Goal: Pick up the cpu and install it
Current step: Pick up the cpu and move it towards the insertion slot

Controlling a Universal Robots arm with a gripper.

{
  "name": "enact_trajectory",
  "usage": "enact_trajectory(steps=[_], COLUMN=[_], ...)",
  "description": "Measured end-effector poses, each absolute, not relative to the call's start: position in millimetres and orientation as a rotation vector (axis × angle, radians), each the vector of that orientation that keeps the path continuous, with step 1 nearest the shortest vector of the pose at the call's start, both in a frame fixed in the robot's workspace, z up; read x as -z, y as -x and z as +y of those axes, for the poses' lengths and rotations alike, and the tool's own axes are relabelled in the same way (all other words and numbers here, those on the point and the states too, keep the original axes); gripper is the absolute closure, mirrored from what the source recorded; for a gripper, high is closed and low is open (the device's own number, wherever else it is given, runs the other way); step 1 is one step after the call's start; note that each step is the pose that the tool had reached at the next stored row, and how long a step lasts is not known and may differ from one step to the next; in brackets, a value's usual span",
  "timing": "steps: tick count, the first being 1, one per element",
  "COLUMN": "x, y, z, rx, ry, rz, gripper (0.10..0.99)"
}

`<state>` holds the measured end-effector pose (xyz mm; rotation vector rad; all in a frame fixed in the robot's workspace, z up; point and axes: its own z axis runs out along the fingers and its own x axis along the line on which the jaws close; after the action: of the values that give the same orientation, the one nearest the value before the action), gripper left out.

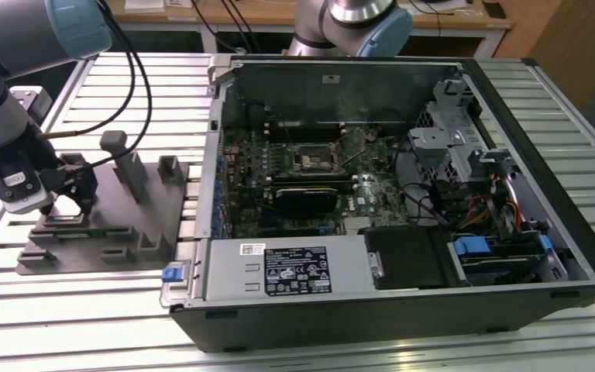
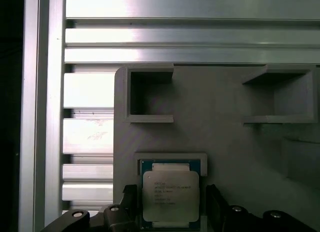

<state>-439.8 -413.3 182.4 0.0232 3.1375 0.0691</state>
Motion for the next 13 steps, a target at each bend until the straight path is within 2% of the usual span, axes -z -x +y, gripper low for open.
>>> enact_trajectory(steps=[13], x=[-182.3], y=[439.8], z=[-413.3], rx=[-0.069], ry=[-0.023], rz=[3.138], gripper=[0.447])
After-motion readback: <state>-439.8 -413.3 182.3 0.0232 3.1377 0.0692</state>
